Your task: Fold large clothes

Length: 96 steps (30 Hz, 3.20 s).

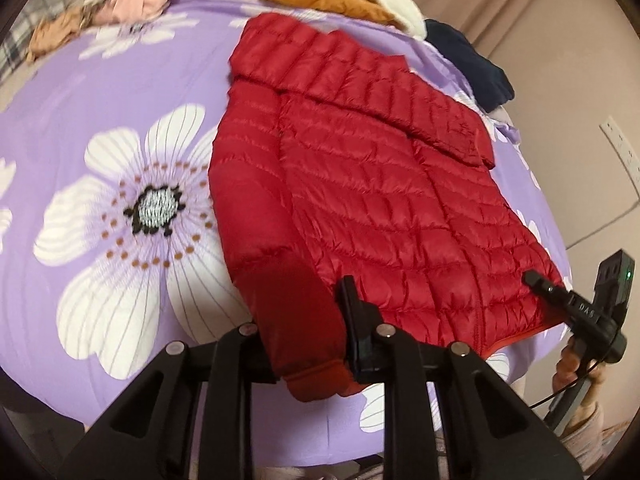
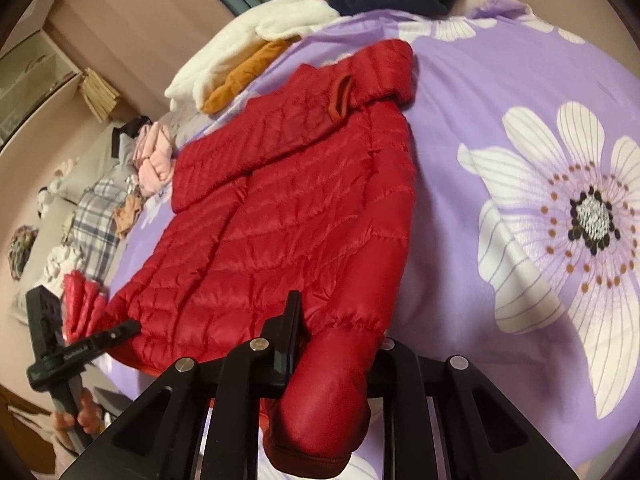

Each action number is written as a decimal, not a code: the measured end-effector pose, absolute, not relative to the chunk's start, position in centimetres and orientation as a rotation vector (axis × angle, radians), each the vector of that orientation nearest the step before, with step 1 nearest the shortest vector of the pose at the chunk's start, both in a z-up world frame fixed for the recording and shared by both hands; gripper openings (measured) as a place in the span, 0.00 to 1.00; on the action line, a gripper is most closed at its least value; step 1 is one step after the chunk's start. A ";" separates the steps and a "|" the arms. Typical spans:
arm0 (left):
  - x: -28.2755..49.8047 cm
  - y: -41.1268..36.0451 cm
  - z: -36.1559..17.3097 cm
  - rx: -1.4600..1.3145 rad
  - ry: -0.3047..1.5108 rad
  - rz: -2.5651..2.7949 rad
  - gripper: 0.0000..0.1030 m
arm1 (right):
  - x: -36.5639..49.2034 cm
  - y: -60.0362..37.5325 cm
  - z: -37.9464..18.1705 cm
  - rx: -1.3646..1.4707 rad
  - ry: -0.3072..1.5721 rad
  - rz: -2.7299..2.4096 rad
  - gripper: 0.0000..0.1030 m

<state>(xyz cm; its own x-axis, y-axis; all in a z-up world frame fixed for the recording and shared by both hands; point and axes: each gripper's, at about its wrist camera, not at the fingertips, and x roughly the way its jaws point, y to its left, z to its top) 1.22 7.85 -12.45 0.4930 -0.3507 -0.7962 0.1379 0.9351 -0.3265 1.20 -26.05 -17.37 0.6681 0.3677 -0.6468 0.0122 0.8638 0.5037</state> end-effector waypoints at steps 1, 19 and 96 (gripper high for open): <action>1.2 7.8 -12.3 -0.225 1.006 -0.301 0.22 | 1.2 -25.9 -17.1 0.499 0.816 0.212 0.20; 0.0 7.1 -8.3 -0.200 0.896 -0.348 0.21 | -0.2 -25.5 -13.0 0.445 0.686 0.296 0.19; 19.8 5.6 -0.8 -0.187 0.767 -0.218 0.21 | 15.0 -32.2 -7.1 0.687 0.579 0.285 0.19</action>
